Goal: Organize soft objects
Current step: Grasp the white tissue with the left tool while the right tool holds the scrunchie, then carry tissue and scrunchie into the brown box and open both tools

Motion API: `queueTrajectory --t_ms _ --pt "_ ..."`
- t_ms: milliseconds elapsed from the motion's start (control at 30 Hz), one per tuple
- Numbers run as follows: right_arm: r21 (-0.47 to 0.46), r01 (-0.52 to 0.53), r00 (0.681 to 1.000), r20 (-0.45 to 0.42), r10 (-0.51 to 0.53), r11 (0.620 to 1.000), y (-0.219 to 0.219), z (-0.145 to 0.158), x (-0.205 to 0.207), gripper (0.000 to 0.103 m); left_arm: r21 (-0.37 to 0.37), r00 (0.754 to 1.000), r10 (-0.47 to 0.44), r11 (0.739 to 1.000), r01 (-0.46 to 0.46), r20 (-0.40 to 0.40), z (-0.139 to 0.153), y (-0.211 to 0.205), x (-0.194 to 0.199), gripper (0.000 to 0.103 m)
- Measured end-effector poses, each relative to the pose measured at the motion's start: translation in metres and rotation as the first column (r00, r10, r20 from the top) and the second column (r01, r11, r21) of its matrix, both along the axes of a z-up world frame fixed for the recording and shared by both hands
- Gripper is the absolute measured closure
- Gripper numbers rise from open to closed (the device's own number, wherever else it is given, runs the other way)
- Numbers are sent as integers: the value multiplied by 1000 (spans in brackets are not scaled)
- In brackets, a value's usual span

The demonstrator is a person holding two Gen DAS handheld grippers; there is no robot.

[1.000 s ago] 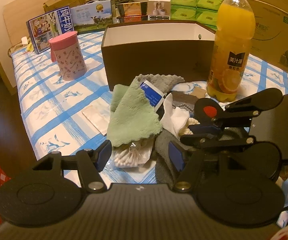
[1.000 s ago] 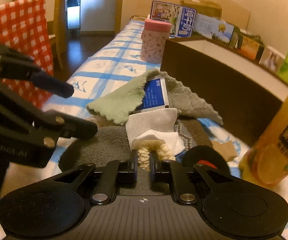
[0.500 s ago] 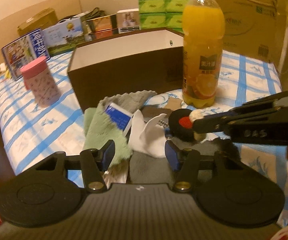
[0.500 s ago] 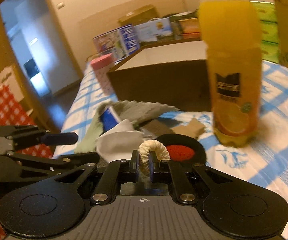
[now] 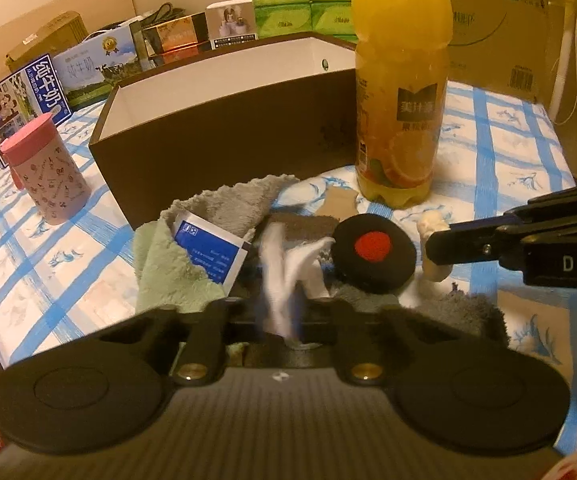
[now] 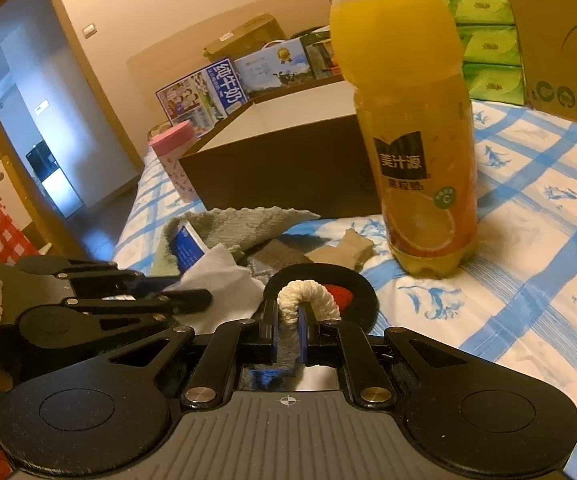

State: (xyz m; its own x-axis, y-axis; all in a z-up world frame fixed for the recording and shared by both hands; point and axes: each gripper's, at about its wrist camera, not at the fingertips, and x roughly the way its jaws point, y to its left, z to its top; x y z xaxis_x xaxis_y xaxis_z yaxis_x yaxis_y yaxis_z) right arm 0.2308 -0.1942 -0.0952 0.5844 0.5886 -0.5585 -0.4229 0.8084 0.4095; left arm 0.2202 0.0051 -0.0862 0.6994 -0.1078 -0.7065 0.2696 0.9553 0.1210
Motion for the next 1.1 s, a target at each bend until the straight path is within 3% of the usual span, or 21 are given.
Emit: queueTrajectory --t_ms 233,400,533,733,833,967,1100 --pt "14 21 1000 16 -21 1000 -4 9 -4 93 -39 998 -6 999 9 67 14 -1 -18 99" --pt "28 10 998 59 -12 1000 2 25 -3 93 -150 993 45 988 -28 108 39 16 -25 99" --pt "27 1 995 95 -4 1000 13 38 5 93 -262 989 87 964 -53 119 60 39 -18 99" --pt "8 -18 985 172 16 1000 40 60 27 93 -295 983 136 951 -96 121 77 65 6 99" --pt "-3 -19 980 199 19 1000 49 65 36 93 -334 986 143 936 -107 85 80 77 21 99" --pt "3 -18 982 188 17 1000 50 59 35 93 -386 988 145 916 -113 56 82 87 30 99" --pt "10 -27 993 116 26 1000 50 40 26 93 -364 988 144 924 -117 47 74 86 20 99"
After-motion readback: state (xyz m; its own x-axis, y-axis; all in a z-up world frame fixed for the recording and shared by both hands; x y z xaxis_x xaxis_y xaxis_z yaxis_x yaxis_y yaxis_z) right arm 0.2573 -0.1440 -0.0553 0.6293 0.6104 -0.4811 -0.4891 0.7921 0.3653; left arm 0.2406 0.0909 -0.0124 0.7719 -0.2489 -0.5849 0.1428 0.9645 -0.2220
